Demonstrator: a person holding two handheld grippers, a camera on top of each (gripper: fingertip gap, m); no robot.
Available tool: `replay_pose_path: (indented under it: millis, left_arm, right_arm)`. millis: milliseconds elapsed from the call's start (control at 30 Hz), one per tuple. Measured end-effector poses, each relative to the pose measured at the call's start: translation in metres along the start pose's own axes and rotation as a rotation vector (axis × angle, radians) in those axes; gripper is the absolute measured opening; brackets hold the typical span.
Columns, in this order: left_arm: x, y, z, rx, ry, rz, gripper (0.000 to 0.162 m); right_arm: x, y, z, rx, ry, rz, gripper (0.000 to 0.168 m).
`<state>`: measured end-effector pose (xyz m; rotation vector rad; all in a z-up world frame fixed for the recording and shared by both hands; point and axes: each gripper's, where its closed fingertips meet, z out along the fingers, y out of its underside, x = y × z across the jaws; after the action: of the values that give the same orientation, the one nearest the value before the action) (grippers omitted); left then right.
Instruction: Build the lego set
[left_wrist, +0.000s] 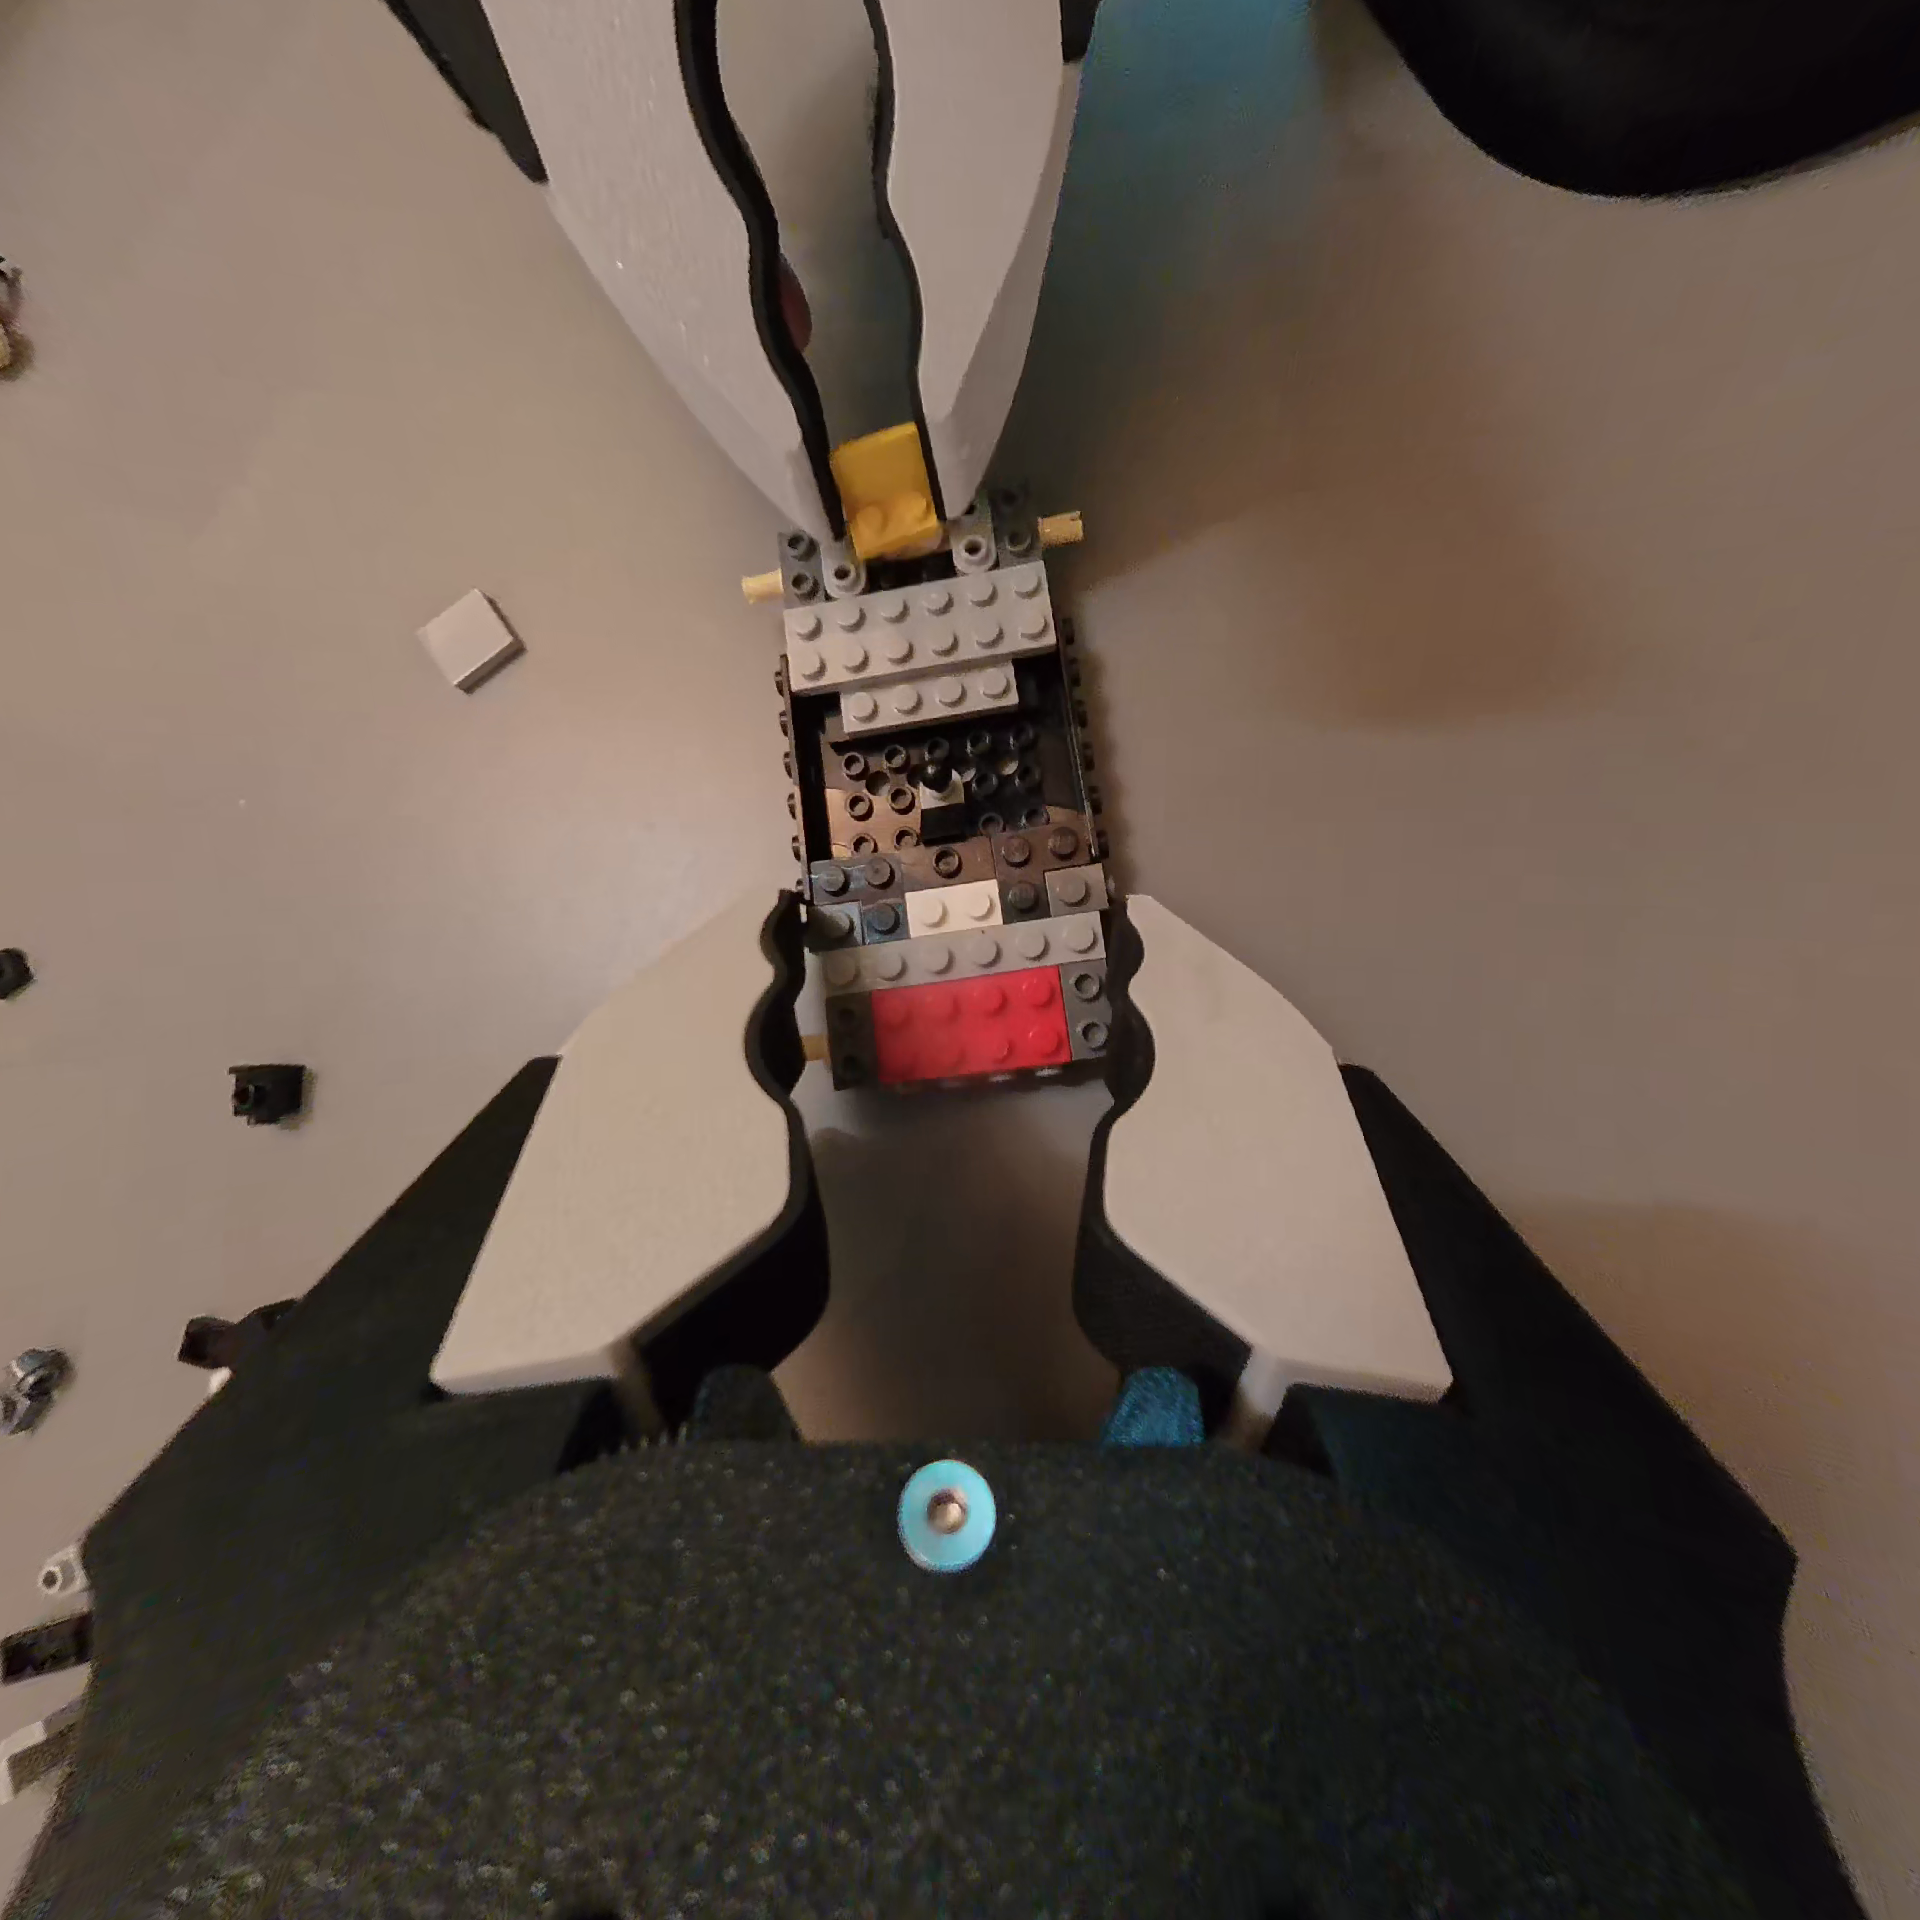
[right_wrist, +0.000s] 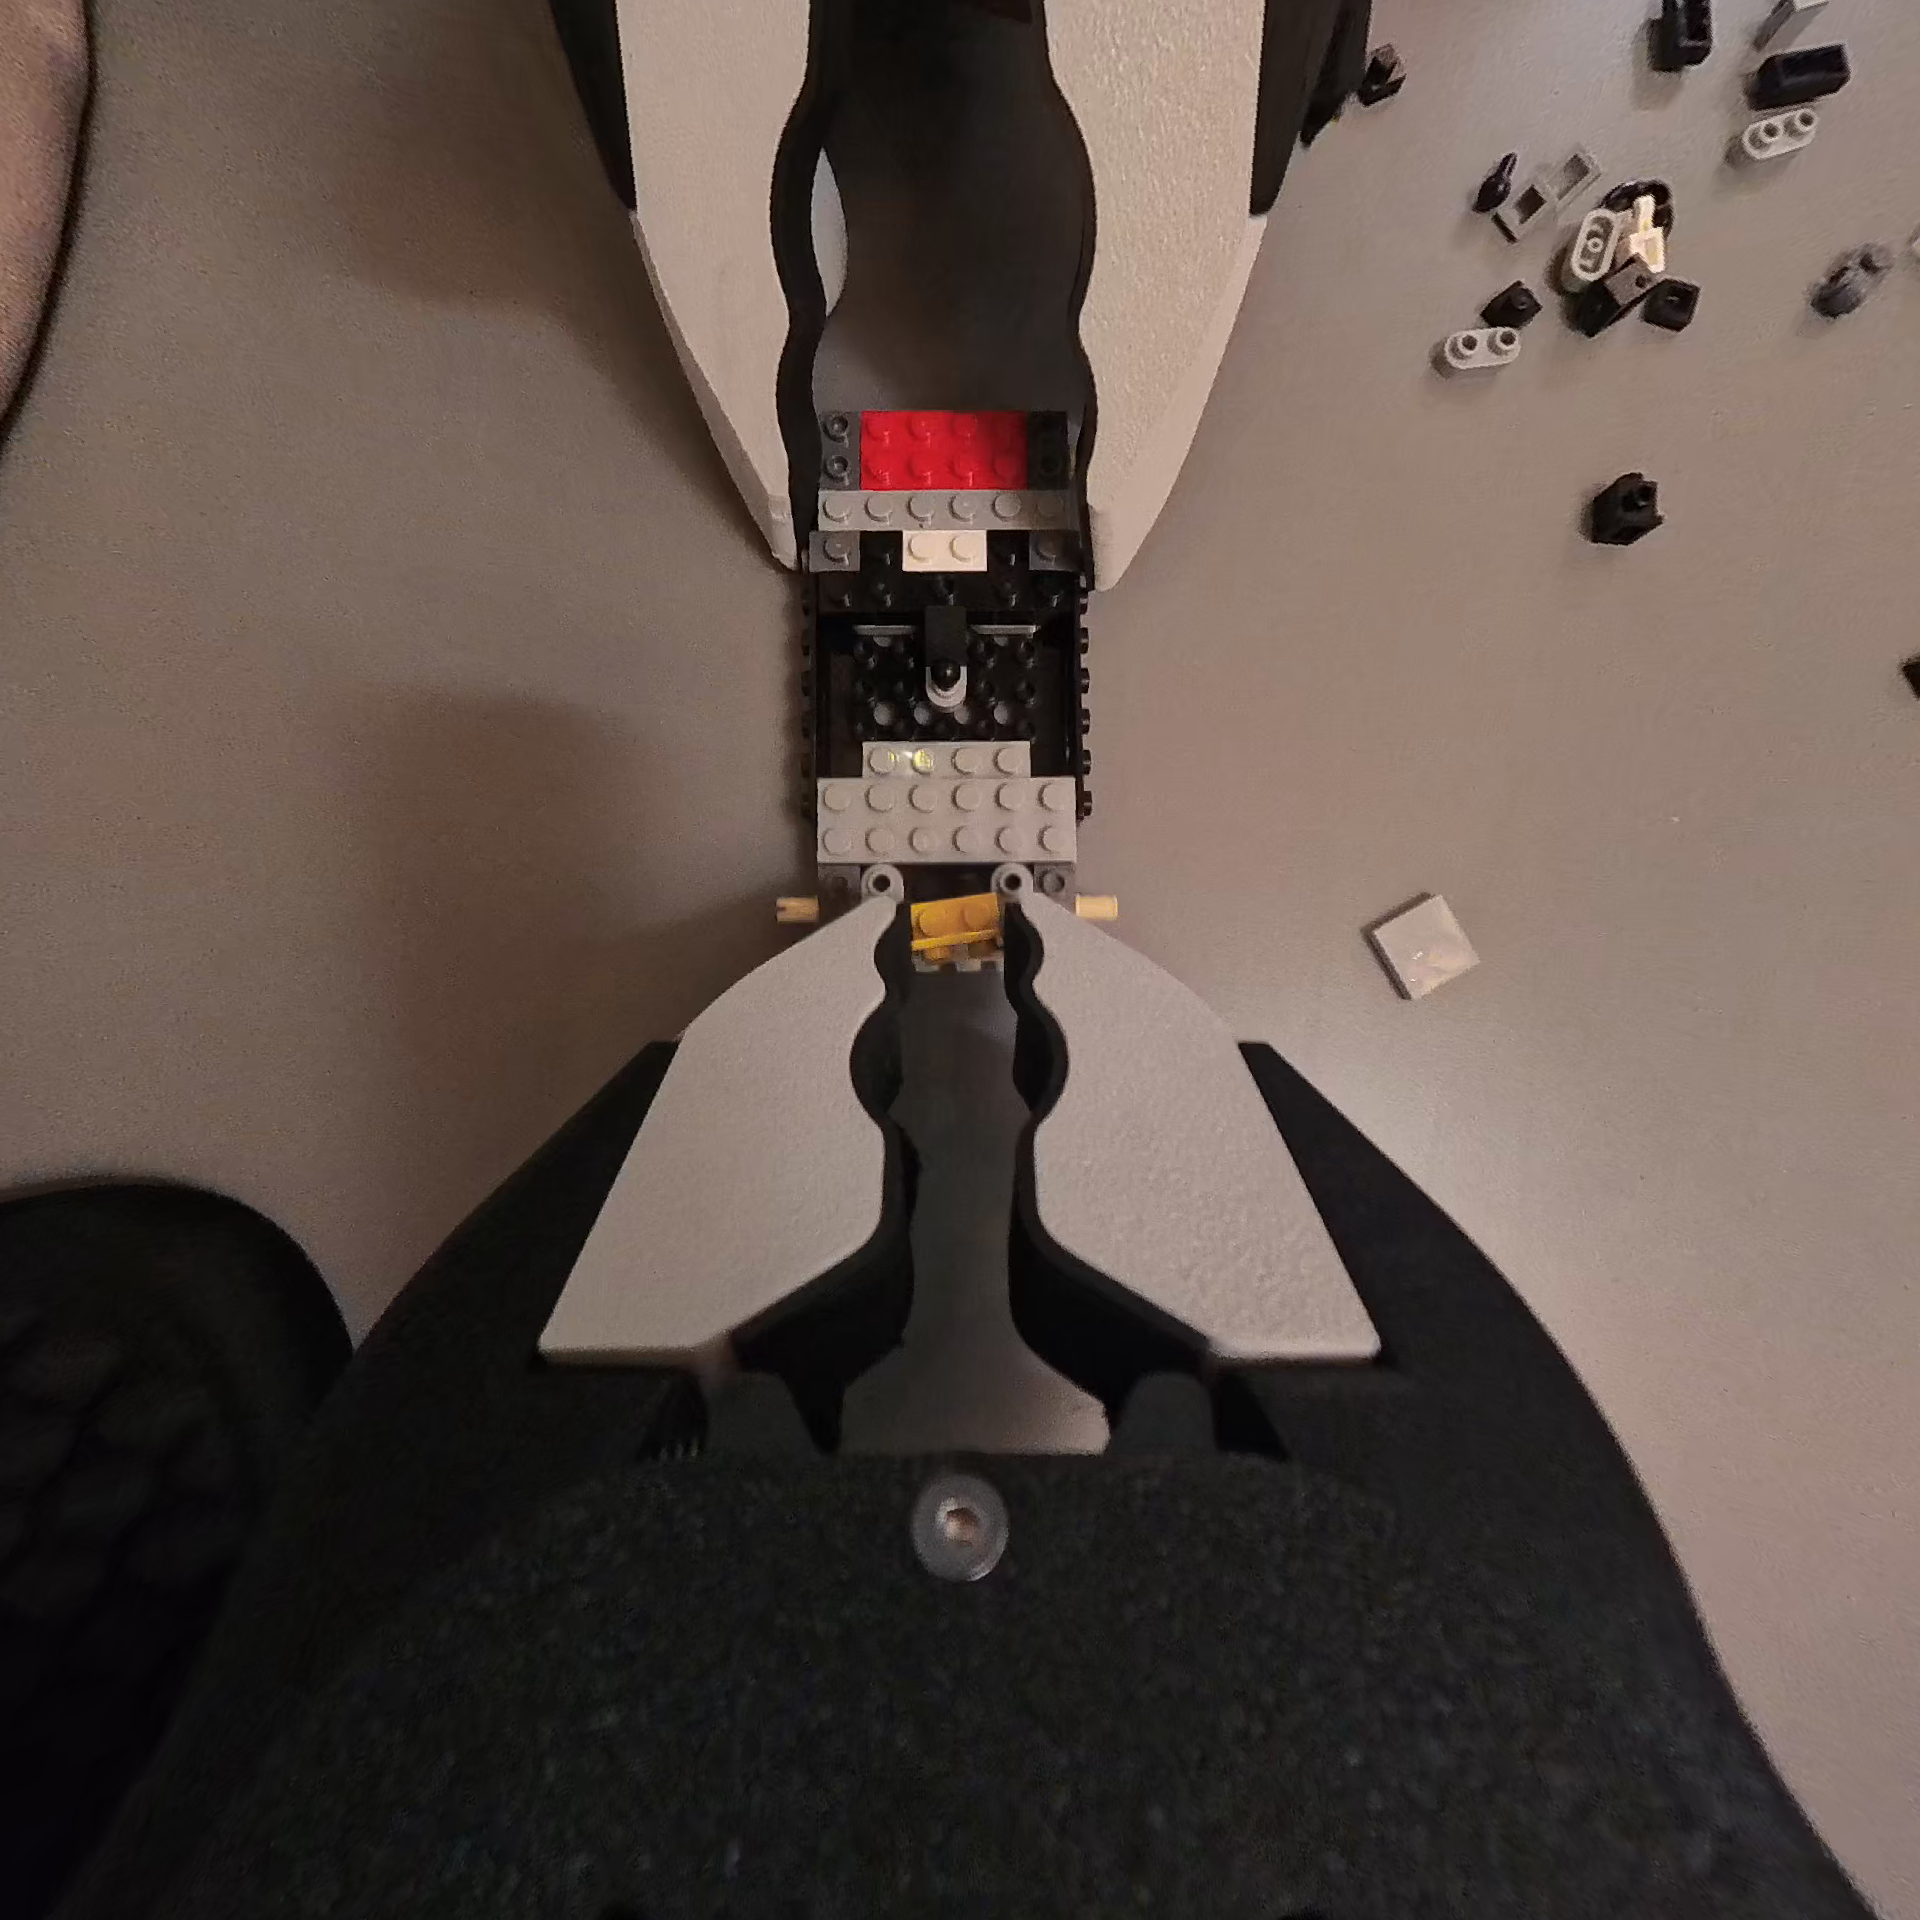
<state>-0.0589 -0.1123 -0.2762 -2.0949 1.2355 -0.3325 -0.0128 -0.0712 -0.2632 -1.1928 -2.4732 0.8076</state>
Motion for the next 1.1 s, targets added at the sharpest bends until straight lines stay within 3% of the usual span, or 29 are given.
replay_pose_path:
  millis: [500,1100]
  left_arm:
    - [-0.0004,0.0024,-0.0015,-0.001,0.008,0.004,0.055]
    - [0.0009,0.0023,-0.0012,-0.001,0.012,0.006,0.055]
  right_arm:
    - [-0.0017,0.0024,0.0006,0.014,0.003,0.044,0.016]
    - [-0.0038,-0.0005,0.0009,0.220,0.063,0.256,0.016]
